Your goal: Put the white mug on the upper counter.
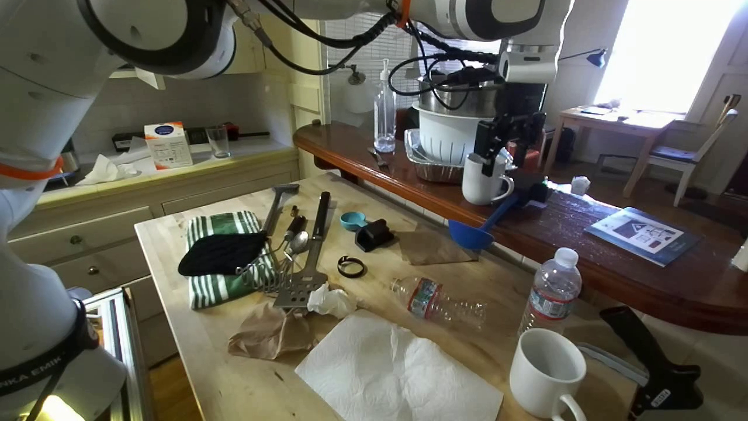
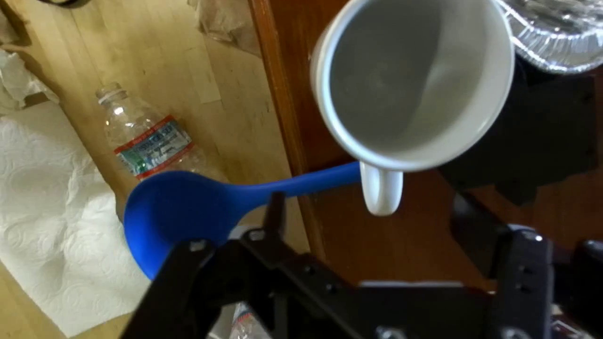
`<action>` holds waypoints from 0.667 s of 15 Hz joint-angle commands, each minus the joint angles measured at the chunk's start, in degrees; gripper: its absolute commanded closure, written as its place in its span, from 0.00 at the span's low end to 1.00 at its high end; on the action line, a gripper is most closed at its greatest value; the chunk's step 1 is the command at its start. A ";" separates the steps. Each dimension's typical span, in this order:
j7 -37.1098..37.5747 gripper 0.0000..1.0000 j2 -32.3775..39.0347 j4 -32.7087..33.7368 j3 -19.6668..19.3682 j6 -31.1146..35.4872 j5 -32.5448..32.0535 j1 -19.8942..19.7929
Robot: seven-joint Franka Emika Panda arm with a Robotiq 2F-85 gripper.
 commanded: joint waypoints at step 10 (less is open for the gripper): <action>-36.08 0.00 -27.17 -25.67 2.72 3.36 1.42 -1.67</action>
